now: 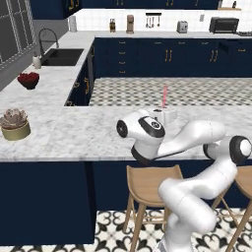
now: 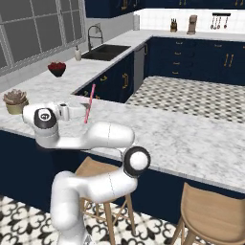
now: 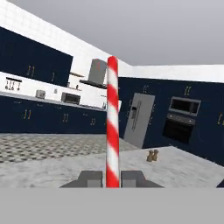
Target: Take a straw from the drawer in front and place it inside the glass cup on the dining counter.
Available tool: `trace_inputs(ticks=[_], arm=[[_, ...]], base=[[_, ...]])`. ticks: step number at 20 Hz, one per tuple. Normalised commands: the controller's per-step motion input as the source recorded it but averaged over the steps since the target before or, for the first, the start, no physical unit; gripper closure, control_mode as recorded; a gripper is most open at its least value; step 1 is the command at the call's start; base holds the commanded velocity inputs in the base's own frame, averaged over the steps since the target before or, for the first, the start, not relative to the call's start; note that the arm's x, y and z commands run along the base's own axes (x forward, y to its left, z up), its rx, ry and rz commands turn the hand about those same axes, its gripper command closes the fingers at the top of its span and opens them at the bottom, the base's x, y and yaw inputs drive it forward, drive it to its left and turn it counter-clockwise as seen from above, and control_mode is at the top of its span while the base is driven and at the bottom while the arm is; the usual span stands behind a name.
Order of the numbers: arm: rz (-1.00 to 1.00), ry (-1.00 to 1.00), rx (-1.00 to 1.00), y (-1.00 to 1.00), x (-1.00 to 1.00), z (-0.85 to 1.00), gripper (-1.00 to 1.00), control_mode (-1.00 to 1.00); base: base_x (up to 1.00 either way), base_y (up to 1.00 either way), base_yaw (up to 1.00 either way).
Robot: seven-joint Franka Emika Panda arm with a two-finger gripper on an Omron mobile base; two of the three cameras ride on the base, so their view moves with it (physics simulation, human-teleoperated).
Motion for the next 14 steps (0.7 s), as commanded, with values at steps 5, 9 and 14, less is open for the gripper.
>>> trace_inputs(ticks=[5, 9, 14], arm=[[-0.70, 0.04, -0.01, -0.06, 0.35, -0.24, 1.00, -1.00], [-0.48, 0.00, -0.01, 0.02, 0.22, -0.36, 1.00, -1.00], [-0.22, -0.17, -0.04, 0.44, 0.11, -0.53, 1.00, -1.00]], base=[[0.00, 0.00, 0.00], [0.00, 0.00, 0.00], [0.00, 0.00, 0.00]])
